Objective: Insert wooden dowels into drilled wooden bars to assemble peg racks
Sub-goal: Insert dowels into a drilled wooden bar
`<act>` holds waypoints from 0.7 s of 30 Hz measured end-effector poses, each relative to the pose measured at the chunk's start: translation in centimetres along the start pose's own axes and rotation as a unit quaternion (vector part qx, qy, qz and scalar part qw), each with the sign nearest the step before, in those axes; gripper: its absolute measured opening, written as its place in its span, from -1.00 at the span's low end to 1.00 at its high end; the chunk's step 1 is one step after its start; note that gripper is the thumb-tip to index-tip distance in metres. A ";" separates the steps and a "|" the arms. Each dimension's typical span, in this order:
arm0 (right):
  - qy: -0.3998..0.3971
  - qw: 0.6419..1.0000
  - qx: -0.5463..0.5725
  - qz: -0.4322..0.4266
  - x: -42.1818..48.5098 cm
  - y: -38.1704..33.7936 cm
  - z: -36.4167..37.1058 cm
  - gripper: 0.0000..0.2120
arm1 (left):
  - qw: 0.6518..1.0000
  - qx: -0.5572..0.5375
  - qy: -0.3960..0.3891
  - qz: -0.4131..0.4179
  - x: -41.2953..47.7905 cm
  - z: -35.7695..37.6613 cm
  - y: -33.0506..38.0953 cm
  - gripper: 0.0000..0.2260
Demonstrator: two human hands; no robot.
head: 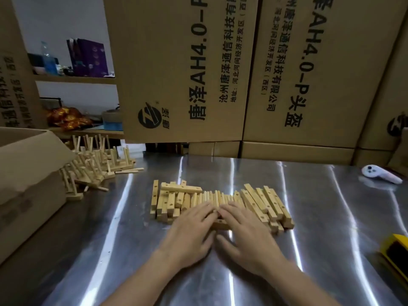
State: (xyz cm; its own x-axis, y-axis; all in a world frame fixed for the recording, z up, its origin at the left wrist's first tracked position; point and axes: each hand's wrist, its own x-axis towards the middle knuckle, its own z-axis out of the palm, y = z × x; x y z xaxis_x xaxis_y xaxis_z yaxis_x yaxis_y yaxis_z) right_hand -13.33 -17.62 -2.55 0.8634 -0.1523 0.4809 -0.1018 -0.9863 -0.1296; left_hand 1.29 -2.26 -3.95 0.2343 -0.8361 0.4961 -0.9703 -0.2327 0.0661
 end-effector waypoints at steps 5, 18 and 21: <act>-0.045 0.996 -0.073 0.028 1.3 3.5 3.3 -0.28 | 0.998 0.015 0.034 -0.047 1.6 3.4 -1.6 -0.48; 0.049 0.996 -0.070 0.015 1.8 3.4 4.1 -0.41 | 0.982 0.011 0.166 -0.088 2.8 0.7 -4.4 -0.68; 0.043 0.996 -0.070 0.017 1.6 3.2 3.8 -0.40 | 0.971 0.085 0.118 -0.190 4.6 -1.6 -7.3 -0.72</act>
State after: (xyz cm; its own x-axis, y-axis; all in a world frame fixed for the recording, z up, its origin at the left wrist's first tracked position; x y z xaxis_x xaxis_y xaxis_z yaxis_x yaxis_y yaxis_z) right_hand -10.42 -20.80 -5.47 0.8136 -0.1854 0.5511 -0.2040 -0.9786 -0.0280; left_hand 9.32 -3.59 -0.76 0.5334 -0.5420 0.6494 -0.7884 -0.5967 0.1495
